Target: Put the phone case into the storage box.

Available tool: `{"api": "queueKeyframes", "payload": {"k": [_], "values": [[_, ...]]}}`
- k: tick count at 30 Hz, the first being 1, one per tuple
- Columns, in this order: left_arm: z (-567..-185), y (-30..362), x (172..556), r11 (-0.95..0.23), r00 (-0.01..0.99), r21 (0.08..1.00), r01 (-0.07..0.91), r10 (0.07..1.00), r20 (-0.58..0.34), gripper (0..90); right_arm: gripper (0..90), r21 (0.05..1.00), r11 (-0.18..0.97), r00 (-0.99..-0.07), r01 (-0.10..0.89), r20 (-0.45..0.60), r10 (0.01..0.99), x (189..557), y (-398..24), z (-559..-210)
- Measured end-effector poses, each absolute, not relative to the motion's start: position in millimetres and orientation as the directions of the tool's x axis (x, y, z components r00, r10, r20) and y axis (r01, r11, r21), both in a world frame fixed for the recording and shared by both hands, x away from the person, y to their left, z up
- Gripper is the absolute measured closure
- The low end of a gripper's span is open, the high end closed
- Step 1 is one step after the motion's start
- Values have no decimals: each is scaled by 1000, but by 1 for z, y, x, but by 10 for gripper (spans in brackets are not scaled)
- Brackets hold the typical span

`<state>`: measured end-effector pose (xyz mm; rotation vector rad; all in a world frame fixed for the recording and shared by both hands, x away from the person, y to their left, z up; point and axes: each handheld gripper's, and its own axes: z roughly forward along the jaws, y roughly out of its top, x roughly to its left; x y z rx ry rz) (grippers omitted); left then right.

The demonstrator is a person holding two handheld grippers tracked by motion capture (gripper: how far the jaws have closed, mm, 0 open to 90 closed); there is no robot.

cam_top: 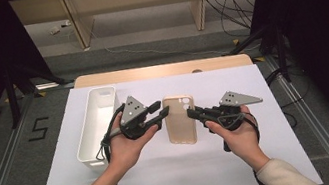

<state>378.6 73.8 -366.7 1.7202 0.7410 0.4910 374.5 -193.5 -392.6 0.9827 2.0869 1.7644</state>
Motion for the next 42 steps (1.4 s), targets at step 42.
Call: {"api": "queueKeyframes", "payload": {"k": [42], "values": [[-359, 76, 375, -139, 672, 970, 198, 740, -31, 857, 681, 961, 115, -769, 251, 126, 627, 373, -184, -395]]}}
